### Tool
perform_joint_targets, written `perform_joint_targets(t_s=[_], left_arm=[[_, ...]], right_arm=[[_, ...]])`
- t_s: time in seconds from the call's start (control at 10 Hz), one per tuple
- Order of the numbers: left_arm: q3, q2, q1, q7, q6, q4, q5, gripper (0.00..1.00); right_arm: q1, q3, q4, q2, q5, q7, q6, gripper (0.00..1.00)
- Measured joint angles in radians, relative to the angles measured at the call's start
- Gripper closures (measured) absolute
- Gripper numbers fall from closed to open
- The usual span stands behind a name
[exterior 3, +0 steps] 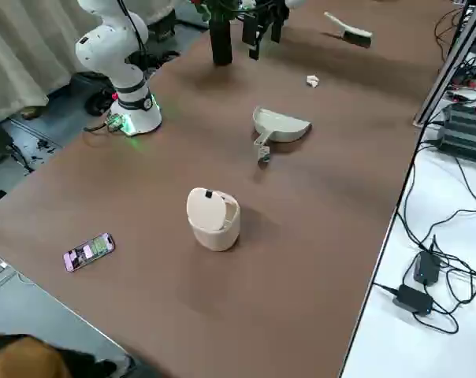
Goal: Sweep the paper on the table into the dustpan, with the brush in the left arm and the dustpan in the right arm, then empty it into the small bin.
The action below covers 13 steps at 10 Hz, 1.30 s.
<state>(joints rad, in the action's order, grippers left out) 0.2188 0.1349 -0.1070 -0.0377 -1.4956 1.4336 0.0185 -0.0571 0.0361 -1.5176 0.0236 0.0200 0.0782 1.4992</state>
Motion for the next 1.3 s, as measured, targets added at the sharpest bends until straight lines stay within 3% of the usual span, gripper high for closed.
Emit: perform_joint_targets(t_s=[0.7,1.0,1.1,1.3], left_arm=[[-0.01,0.047,-0.034,-0.026,0.003,0.051,0.005,0.0],[-0.007,0.036,-0.034,-0.034,-0.023,0.201,0.007,0.0],[-0.005,0.016,-0.034,-0.039,-0.082,0.282,0.007,0.0],[0.002,-0.056,-0.032,-0.066,-0.274,0.524,0.007,0.0]], right_arm=[[0.001,0.007,-0.002,-0.004,0.0,-0.024,-0.005,0.02],[0.015,0.055,-0.051,-0.004,-0.001,-0.242,0.021,0.01],[0.019,0.079,-0.074,-0.003,-0.001,-0.328,0.038,0.0],[0.027,0.117,-0.121,-0.004,0.0,-0.508,0.071,0.0]])
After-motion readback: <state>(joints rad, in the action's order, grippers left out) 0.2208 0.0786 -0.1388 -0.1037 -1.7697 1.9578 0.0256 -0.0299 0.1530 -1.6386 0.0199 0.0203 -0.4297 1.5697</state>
